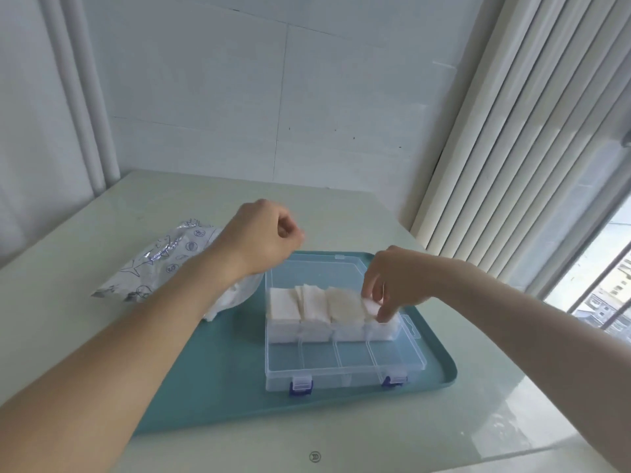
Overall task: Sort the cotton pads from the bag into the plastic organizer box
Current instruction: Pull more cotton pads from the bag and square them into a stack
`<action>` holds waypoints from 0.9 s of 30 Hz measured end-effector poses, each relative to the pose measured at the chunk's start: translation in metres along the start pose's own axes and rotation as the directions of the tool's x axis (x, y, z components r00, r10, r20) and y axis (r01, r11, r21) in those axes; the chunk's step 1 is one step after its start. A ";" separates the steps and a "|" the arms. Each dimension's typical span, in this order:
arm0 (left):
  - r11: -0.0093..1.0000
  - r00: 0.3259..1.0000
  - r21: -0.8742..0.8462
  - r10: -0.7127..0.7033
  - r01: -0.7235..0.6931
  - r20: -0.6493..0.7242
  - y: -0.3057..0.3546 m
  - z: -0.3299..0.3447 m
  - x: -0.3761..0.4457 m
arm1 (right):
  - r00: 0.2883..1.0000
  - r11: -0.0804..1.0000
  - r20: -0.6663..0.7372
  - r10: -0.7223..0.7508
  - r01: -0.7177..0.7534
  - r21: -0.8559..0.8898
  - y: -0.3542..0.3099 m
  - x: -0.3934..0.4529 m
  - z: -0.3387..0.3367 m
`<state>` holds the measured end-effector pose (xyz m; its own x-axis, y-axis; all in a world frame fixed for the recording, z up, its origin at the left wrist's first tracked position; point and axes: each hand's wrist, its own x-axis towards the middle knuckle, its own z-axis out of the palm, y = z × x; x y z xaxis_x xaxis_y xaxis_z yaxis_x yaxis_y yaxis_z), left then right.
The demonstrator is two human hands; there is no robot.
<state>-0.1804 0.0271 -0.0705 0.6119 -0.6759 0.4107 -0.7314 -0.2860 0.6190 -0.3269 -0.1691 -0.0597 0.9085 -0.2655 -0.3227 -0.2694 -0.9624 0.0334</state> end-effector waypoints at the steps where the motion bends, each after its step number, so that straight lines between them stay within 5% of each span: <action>1: 0.998 0.990 0.026 0.062 -0.059 -0.127 -0.009 -0.003 -0.006 | 1.000 0.999 -0.013 0.017 -0.017 0.041 0.004 -0.002 -0.009; 4: 0.971 0.956 0.202 0.172 -0.124 -0.238 -0.038 -0.015 -0.023 | 0.963 0.987 -0.266 0.049 -0.005 0.162 0.009 -0.004 -0.040; 6: 0.914 0.996 0.406 0.049 -0.013 -0.078 -0.060 -0.018 -0.027 | 0.909 0.971 -0.415 0.045 0.058 0.233 -0.004 0.005 -0.052; 9: 0.792 0.982 0.604 -0.174 0.092 0.079 -0.079 -0.017 -0.035 | 0.908 0.938 -0.420 -0.007 0.151 0.312 -0.043 0.024 -0.055; 17: 0.960 0.955 0.141 -0.207 0.240 -0.214 -0.113 -0.056 -0.045 | 0.890 0.872 -0.428 -0.159 0.330 0.363 -0.139 0.072 -0.037; 22: 0.958 0.913 -0.067 -0.285 0.277 -0.291 -0.133 -0.073 -0.045 | 0.928 0.966 -0.359 -0.101 0.178 0.189 -0.184 0.109 -0.019; 27: 0.812 0.854 -0.395 -0.507 0.430 -0.113 -0.144 -0.064 -0.045 | 0.977 0.831 -0.211 -0.035 0.145 0.538 -0.205 0.128 -0.010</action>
<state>-0.0835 0.1419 -0.1351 0.9278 -0.3559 0.1123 -0.2119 -0.2548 0.9435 -0.1524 -0.0063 -0.0984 0.9642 -0.2379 -0.1172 -0.2634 -0.8075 -0.5278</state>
